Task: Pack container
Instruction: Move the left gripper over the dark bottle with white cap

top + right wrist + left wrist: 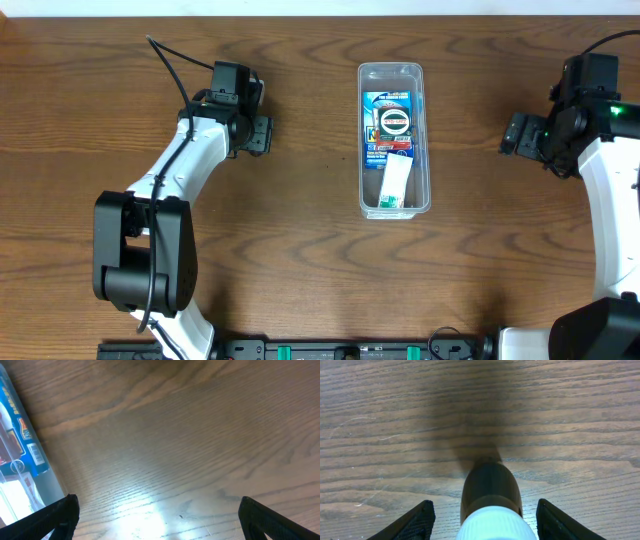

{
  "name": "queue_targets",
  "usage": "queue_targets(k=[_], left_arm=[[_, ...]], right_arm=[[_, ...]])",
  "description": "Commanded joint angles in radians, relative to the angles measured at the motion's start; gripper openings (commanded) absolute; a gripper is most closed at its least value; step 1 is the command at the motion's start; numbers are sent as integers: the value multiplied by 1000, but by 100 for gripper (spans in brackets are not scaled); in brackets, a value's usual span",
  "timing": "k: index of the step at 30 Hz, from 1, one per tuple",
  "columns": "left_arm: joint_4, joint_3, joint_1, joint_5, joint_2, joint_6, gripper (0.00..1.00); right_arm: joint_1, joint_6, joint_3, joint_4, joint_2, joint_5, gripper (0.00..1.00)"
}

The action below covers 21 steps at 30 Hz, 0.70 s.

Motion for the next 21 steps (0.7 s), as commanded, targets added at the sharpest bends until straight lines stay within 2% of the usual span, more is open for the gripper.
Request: queue_targets(k=[1, 16, 21], left_arm=[[2, 27, 1, 10, 14, 11, 66], [32, 27, 1, 10, 73, 10, 66], [32, 27, 1, 10, 73, 10, 54]], right_arm=[[-5, 12, 2, -1, 3, -3, 99], [-5, 12, 2, 0, 3, -3, 99], [-5, 12, 2, 0, 3, -3, 99]])
